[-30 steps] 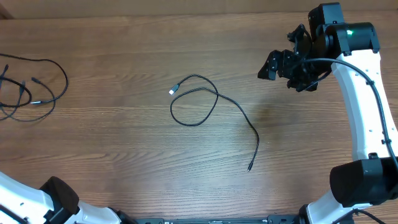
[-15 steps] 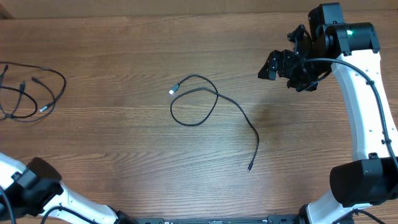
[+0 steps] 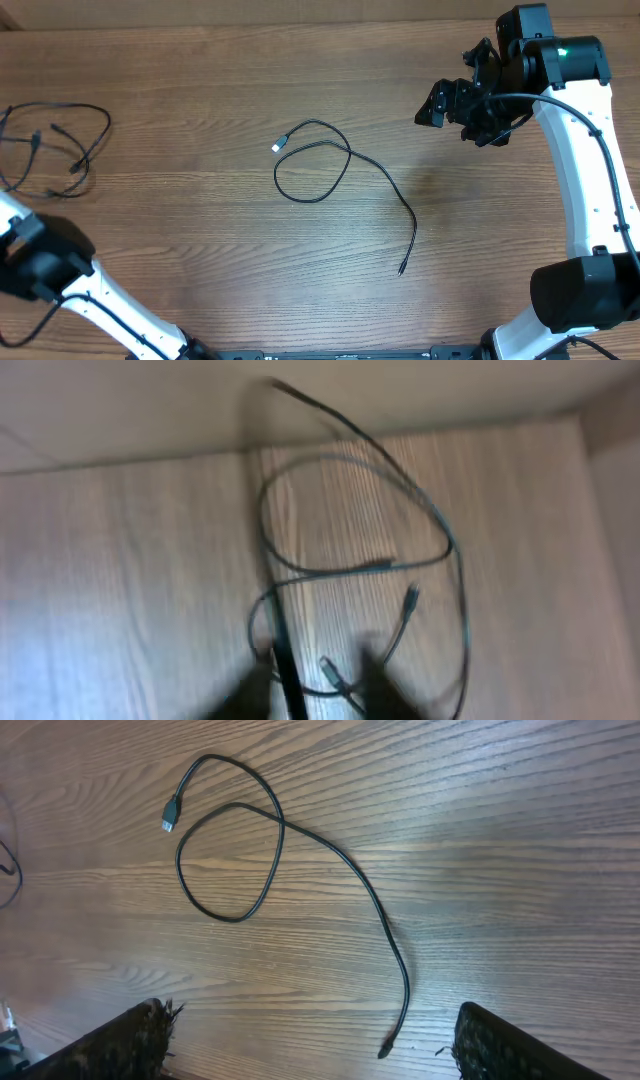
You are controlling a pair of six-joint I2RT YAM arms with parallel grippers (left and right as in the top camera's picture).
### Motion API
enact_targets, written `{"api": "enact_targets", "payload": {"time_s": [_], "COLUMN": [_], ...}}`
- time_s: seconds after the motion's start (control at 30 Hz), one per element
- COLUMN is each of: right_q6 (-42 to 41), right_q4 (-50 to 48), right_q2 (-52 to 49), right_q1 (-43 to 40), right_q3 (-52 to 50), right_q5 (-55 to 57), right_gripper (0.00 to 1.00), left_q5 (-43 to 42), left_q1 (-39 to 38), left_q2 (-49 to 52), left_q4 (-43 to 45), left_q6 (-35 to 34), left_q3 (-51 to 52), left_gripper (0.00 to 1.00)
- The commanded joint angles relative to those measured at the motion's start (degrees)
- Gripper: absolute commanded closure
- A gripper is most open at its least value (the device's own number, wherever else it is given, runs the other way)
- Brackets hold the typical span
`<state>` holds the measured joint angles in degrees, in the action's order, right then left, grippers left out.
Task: Untangle cables
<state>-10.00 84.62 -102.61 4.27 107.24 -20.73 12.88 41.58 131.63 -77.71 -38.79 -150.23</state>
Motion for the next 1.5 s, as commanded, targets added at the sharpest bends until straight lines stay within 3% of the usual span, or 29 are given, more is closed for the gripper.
{"api": "enact_targets", "payload": {"time_s": [0.0, 0.23, 0.43, 0.67, 0.77, 1.0, 1.13, 1.23, 1.47], "right_q6": [-0.4, -0.4, -0.4, -0.4, -0.4, -0.4, -0.5, -0.5, -1.0], "right_q4": [-0.3, -0.5, -0.4, -1.6, -2.3, -2.2, -2.1, -1.9, -1.8], "right_q2": [-0.1, -0.1, -0.1, -0.1, -0.1, -0.1, -0.1, -0.1, -0.1], "right_q1": [0.2, 0.2, 0.2, 0.2, 0.2, 0.2, 0.2, 0.2, 0.2], "right_q3": [-0.2, -0.2, -0.2, -0.2, -0.2, -0.2, -0.2, -0.2, -0.2], "right_q5": [0.2, 0.1, 0.1, 0.1, 0.1, 0.1, 0.1, 0.1, -1.9], "right_gripper": [0.11, 0.11, 0.11, 0.11, 0.1, 0.06, 0.05, 0.04, 0.04], "left_q5": [0.1, -2.1, -7.6, -29.9, -35.2, -35.7, -41.8, -41.8, -31.5], "left_q1": [-0.7, -0.7, -0.8, -1.0, -2.5, -14.7, -23.6, -31.1, -45.5], "left_q2": [3.6, 2.3, -4.7, -18.6, -23.9, -29.4, -29.3, -29.1, -28.4], "left_q4": [-0.2, -1.6, -1.2, -4.0, -7.3, -17.0, -19.1, -19.0, -19.1], "left_q6": [5.0, 8.6, 9.3, 14.3, 15.9, 24.7, 28.7, 28.5, 25.2], "left_q3": [-0.1, -0.4, -0.4, -0.4, -0.4, -0.4, 0.3, 0.6, 1.1], "left_gripper": [0.0, 0.01, 0.0, 0.0, 0.0, 0.0, 0.0, 0.0, 0.0]}}
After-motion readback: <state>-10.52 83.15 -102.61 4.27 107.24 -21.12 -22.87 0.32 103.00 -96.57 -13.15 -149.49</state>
